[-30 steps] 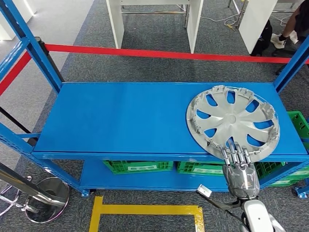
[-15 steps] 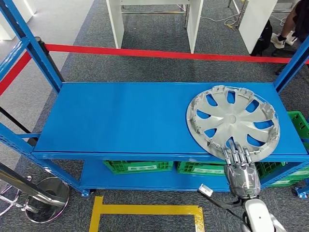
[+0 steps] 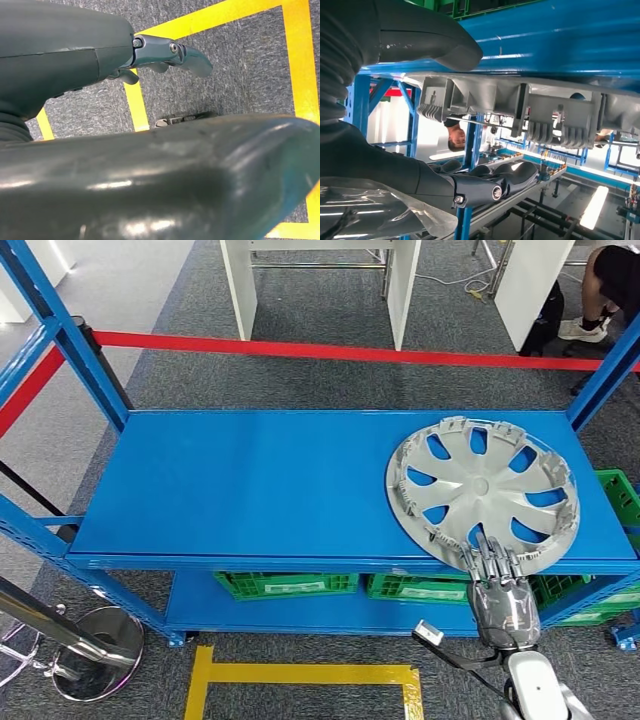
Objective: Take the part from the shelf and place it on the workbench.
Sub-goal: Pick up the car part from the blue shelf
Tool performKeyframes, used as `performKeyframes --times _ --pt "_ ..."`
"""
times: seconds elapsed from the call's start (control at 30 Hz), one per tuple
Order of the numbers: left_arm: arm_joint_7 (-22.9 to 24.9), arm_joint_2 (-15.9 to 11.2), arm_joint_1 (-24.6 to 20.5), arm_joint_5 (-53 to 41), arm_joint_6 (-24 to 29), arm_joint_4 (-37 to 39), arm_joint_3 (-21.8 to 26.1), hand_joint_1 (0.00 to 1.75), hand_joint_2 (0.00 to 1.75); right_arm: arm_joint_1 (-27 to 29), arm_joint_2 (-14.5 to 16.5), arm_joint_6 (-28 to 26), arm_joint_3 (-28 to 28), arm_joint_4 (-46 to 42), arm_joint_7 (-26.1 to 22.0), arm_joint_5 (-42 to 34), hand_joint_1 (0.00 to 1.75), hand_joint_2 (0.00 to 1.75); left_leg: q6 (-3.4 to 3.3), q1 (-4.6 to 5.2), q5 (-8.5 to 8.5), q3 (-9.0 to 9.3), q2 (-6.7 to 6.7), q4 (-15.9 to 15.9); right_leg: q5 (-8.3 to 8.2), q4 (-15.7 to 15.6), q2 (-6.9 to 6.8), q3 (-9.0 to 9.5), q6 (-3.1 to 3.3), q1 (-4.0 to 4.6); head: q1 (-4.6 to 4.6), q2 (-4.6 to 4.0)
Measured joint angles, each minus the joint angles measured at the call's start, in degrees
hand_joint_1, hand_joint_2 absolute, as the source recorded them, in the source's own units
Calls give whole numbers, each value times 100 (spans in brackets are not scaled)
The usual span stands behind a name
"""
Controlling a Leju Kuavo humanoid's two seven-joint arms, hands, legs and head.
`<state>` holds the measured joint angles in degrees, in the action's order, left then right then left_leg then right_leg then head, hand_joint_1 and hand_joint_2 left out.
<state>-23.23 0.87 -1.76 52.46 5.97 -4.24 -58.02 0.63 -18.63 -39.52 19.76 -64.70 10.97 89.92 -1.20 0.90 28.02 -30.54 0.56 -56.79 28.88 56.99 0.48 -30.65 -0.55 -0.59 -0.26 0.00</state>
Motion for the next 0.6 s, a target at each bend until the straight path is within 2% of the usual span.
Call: performKeyframes --times 0.6 --pt "5 0 -1 25 -24 0 -9 0 0 -119 54 0 -98 125 -98 7 0 175 0 0 0 0 0 0 0 0 0 0 0 0 1 0"
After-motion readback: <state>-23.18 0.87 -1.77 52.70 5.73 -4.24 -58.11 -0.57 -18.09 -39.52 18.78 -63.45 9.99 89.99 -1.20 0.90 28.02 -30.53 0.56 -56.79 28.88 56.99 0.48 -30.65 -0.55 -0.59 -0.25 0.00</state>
